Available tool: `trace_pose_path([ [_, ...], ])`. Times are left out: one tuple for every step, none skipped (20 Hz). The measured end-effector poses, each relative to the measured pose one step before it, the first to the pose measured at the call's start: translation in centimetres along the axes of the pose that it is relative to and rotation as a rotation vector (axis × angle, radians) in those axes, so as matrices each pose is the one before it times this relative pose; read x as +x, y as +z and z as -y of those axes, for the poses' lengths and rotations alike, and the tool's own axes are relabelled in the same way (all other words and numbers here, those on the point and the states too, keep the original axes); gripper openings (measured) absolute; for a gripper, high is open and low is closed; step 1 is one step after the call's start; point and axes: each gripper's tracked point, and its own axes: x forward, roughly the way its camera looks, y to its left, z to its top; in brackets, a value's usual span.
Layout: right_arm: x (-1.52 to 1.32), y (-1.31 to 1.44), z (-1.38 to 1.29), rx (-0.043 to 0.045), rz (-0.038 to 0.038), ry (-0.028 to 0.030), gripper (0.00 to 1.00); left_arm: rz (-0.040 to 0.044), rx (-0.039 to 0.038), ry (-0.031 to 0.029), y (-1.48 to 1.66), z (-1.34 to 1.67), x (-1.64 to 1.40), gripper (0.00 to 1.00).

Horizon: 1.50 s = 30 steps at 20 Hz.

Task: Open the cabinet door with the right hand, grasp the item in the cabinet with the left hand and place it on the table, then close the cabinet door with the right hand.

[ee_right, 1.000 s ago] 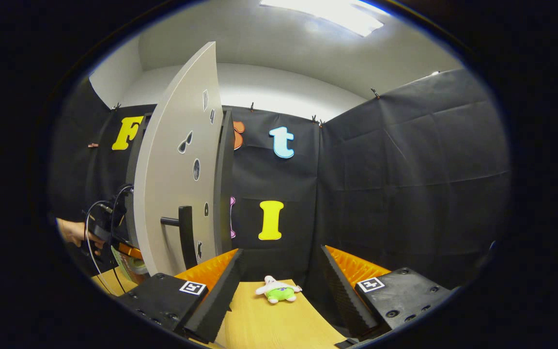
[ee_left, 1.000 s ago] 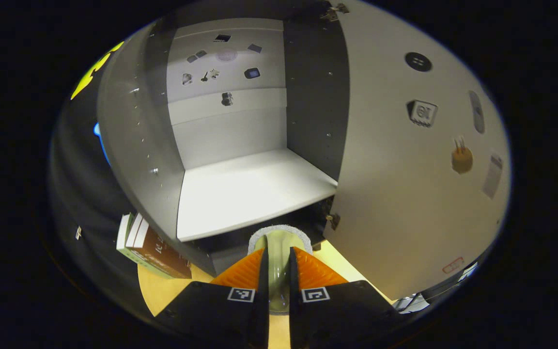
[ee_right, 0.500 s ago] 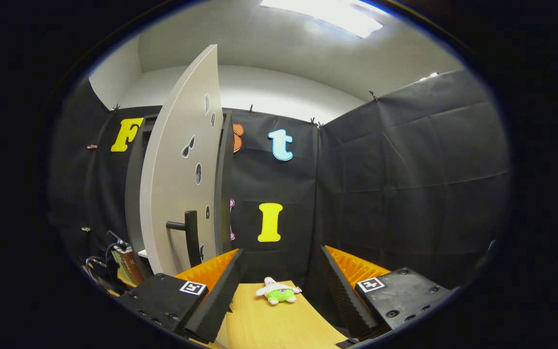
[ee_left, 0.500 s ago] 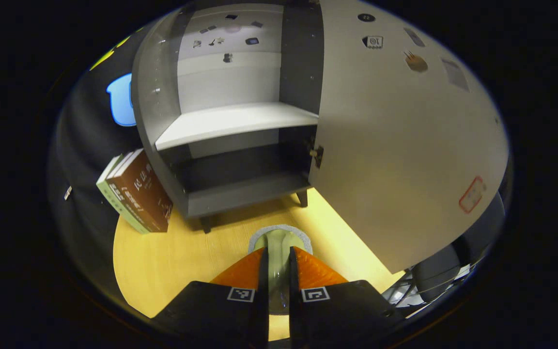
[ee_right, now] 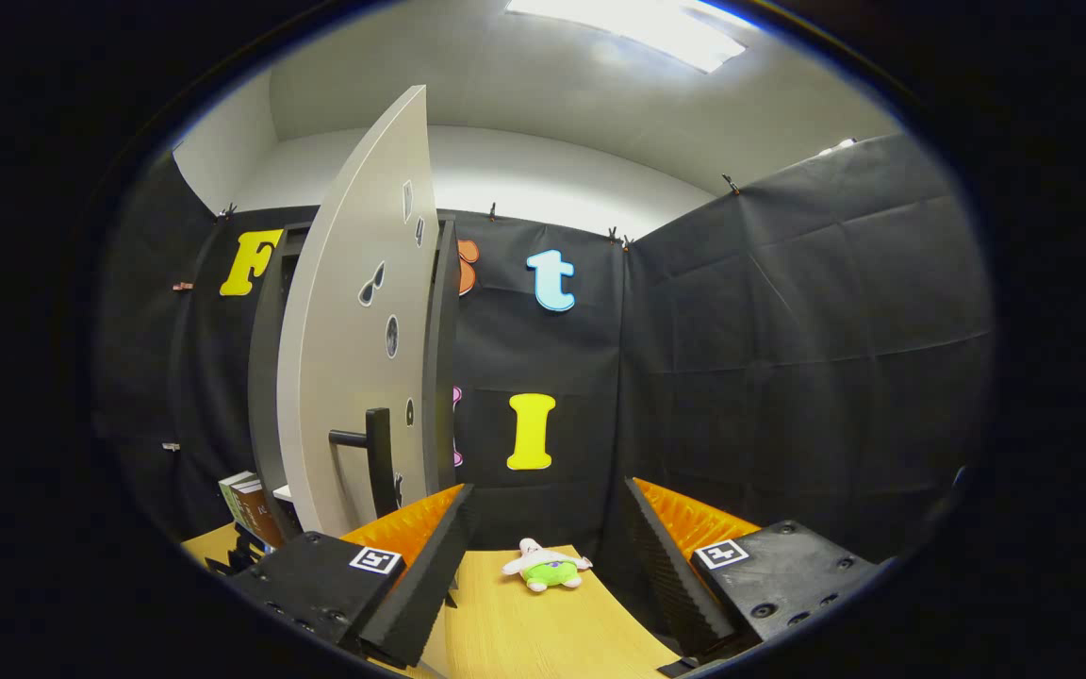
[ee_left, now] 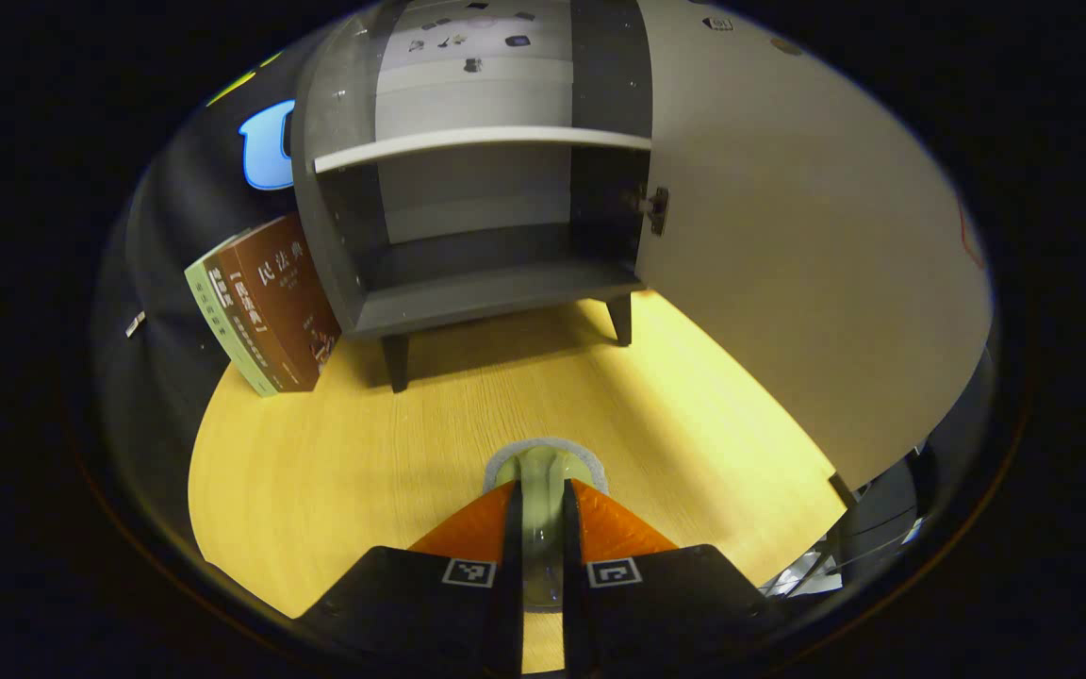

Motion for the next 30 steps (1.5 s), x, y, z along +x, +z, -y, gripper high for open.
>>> trace_pose_path([
  [0.131,-0.071,0.072,0.00134,-0.00308,0.00018,0.97,0.00112,0.00686,-0.00475,-0.514,0.378,0.593,0.2],
  [-0.031,0.017,0.109,0.0001,-0.00099,0.00019,0.96,-0.00423,0.01007,-0.00461,-0.625,0.241,0.648,0.21],
  [0.06,-0.048,-0.012,-0.00036,-0.00092,-0.00092,0.96,-0.00849,0.00572,-0.00286,-0.562,0.202,0.581,0.2],
  [0.03,-0.003,0.036,-0.00053,-0.00155,0.00046,0.97,-0.00532,0.00312,-0.0008,-0.306,0.265,0.51,0.2],
  [0.029,-0.087,0.09,0.00023,-0.00342,-0.00066,0.97,-0.00457,0.00247,0.00322,-0.164,0.189,0.537,0.21],
  [-0.031,-0.17,0.068,0.0011,-0.00527,0.00001,0.96,-0.00105,0.00433,0.00482,-0.191,0.077,0.34,0.21],
  [0.086,-0.154,-0.022,0.00065,-0.00471,-0.00048,0.96,-0.00142,0.00644,0.00448,-0.147,0.057,0.409,0.21],
  [0.037,-0.098,0.067,-0.00131,-0.00387,-0.00193,0.96,-0.00398,0.01021,0.00572,-0.145,0.007,0.438,0.2],
  [0.167,0.042,0.085,-0.00527,0.00019,-0.00245,0.96,-0.00479,0.00849,0.0075,-0.184,-0.121,0.348,0.2],
  [0.07,0.002,0.082,-0.00799,0.00122,-0.003,0.96,-0.00262,0.00501,0.00465,-0.145,-0.054,0.233,0.2],
  [0.13,-0.026,0.048,-0.0085,0.0014,-0.0006,0.96,-0.00069,-0.00321,0.0018,-0.084,-0.083,0.233,0.2],
  [0.065,0.012,0.022,-0.00529,0.00119,0.00011,0.96,0.00106,-0.00767,-0.00214,0.026,0.154,0.168,0.2],
  [0.063,-0.123,-0.035,-0.00254,-0.00033,0.0019,0.97,0.00177,-0.00637,-0.00248,0.068,0.03,0.158,0.21],
  [0.039,-0.106,-0.033,-0.0022,-0.00235,0.0017,0.96,-0.00124,0.00035,0.00813,-0.063,-0.238,-0.121,0.22],
  [0.17,-0.056,-0.007,-0.00197,-0.00295,0.0012,0.96,0.00989,0.0081,0.01271,0.264,-0.275,-0.306,0.25],
  [0.008,-0.059,0.065,0.00005,-0.00161,-0.00039,0.96,0.01644,0.00997,-0.00091,0.349,0.003,-0.039,0.27],
  [0.068,-0.004,-0.057,0.00152,-0.00015,0.0,0.97,0.00974,0.00499,-0.01017,0.23,0.354,0.003,0.44],
  [-0.052,0.131,0.044,0.0015,0.0024,-0.00046,0.97,0.00301,0.00247,-0.01124,0.122,0.294,-0.19,0.62],
  [0.059,0.061,-0.009,0.00084,0.00214,-0.00118,0.97,0.00135,-0.00005,-0.00377,0.027,-0.024,-0.127,0.8],
  [-0.091,0.045,0.043,-0.00077,0.00287,-0.00107,0.97,0.00078,-0.0014,0.00226,0.119,-0.004,-0.279,0.9],
  [0.031,-0.014,0.001,-0.00089,0.00044,-0.00146,0.97,0.00233,-0.00285,0.00397,0.039,-0.072,-0.137,0.97],
  [-0.119,0.067,0.045,-0.00097,0.00023,0.00027,0.97,0.00309,-0.00639,-0.00104,0.066,-0.001,-0.034,0.97],
  [0.023,0.004,-0.034,0.0001,0.00088,-0.00146,0.97,0.00082,-0.00744,-0.0035,0.122,0.107,-0.123,0.97],
  [-0.063,0.097,-0.041,0.00097,0.00081,0.00091,0.96,0.00228,-0.00594,-0.00229,0.116,-0.02,-0.159,0.97],
  [0.037,0.007,0.011,0.00078,0.00017,-0.00093,0.97,0.00129,-0.00331,-0.00343,0.153,0.022,-0.23,0.97],
  [-0.065,0.032,0.034,0.00016,-0.00015,-0.0003,0.96,0.00439,-0.00274,-0.00032,0.208,-0.007,-0.285,0.97],
  [-0.044,0.004,-0.055,0.00181,0.00032,0.00005,0.96,0.0035,-0.00291,-0.00068,0.268,-0.039,-0.406,0.97],
  [-0.093,0.023,-0.142,0.00617,-0.00243,0.00709,0.97,0.01052,-0.00464,0.00239,0.329,-0.137,-0.63,0.97],
  [-0.023,-0.153,-0.438,0.01529,-0.00878,0.01469,0.96,0.01774,-0.00372,-0.00285,0.582,-0.056,-0.846,0.97],
  [-0.097,-0.155,-0.33,0.01752,-0.00767,0.01093,0.97,0.01988,-0.00237,-0.00329,0.667,-0.081,-1.005,0.97],
])
